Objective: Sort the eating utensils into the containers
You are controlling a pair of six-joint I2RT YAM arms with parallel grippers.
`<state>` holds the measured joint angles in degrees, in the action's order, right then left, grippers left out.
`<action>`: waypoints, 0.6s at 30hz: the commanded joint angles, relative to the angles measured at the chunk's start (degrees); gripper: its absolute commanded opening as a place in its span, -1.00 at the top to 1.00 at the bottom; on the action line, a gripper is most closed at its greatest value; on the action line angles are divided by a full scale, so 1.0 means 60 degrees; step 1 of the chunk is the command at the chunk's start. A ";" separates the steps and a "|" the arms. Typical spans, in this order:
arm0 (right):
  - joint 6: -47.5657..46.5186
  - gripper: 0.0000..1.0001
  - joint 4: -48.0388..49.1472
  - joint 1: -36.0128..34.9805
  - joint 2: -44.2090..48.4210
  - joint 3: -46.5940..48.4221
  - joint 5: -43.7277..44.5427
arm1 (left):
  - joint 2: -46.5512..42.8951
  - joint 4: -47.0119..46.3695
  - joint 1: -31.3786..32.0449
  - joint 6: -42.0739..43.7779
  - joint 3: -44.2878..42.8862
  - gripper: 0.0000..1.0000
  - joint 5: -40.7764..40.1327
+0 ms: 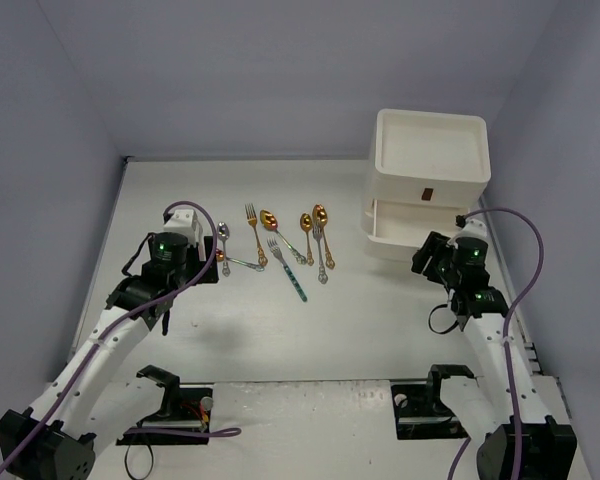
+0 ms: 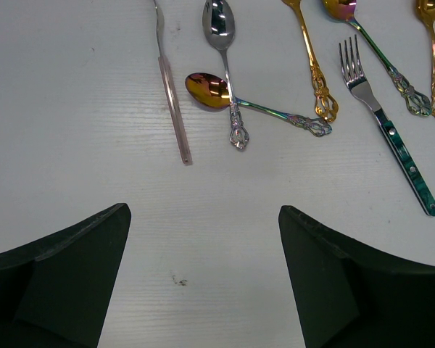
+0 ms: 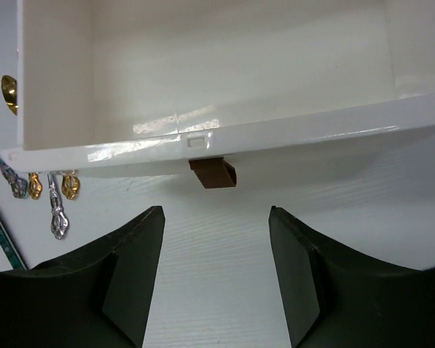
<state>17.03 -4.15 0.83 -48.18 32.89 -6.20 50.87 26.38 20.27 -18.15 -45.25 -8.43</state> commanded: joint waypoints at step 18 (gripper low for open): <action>-0.0866 -0.24 -0.0514 -0.7123 -0.4523 0.5011 0.2504 | -0.0240 -0.0117 0.0020 0.0006 -0.0352 -0.62 -0.0671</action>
<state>12.63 -8.74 -37.53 -68.70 59.66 5.09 50.70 26.93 20.27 -18.19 -45.25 -10.03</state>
